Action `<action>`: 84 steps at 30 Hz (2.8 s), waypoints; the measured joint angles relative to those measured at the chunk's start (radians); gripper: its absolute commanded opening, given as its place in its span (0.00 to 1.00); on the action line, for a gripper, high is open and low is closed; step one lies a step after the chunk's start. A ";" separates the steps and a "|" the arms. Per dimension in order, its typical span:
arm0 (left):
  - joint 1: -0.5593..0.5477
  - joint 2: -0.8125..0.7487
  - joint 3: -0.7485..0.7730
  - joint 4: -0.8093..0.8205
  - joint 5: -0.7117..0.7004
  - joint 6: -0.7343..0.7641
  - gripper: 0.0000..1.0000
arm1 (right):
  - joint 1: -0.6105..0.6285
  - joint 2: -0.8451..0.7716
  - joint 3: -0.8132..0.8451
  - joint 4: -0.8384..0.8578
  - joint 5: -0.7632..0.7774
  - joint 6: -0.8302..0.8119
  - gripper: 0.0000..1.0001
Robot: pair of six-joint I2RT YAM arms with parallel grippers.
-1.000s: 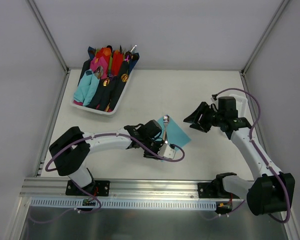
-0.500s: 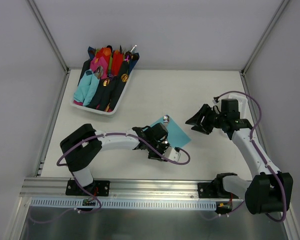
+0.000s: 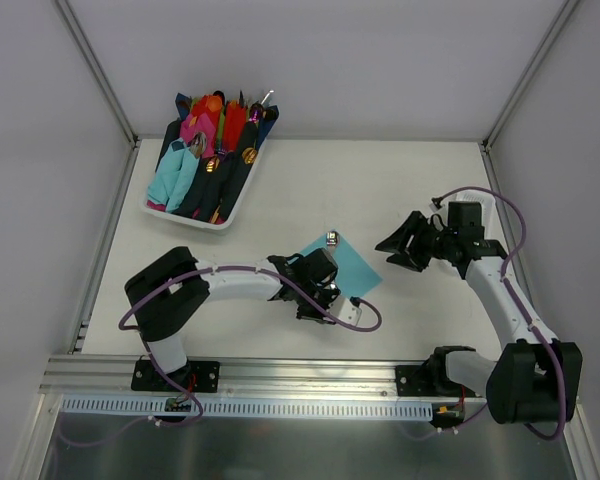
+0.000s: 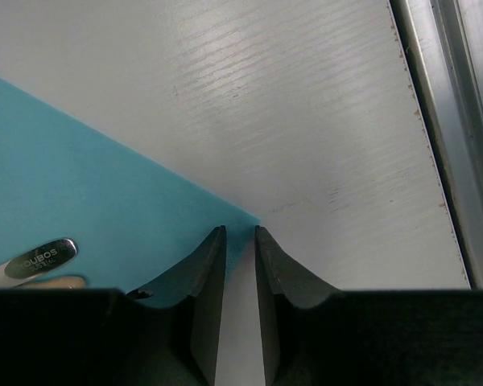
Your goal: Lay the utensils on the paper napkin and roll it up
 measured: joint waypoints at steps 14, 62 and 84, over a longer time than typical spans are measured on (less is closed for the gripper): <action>-0.072 0.009 0.008 0.035 -0.078 -0.048 0.00 | -0.040 0.000 -0.018 0.000 -0.031 -0.012 0.57; 0.242 0.190 0.436 -0.192 0.030 -0.130 0.00 | 0.016 0.166 -0.018 -0.024 -0.052 -0.109 0.33; 0.275 0.259 0.483 -0.194 0.036 -0.140 0.01 | 0.323 0.386 -0.057 0.290 -0.034 0.109 0.17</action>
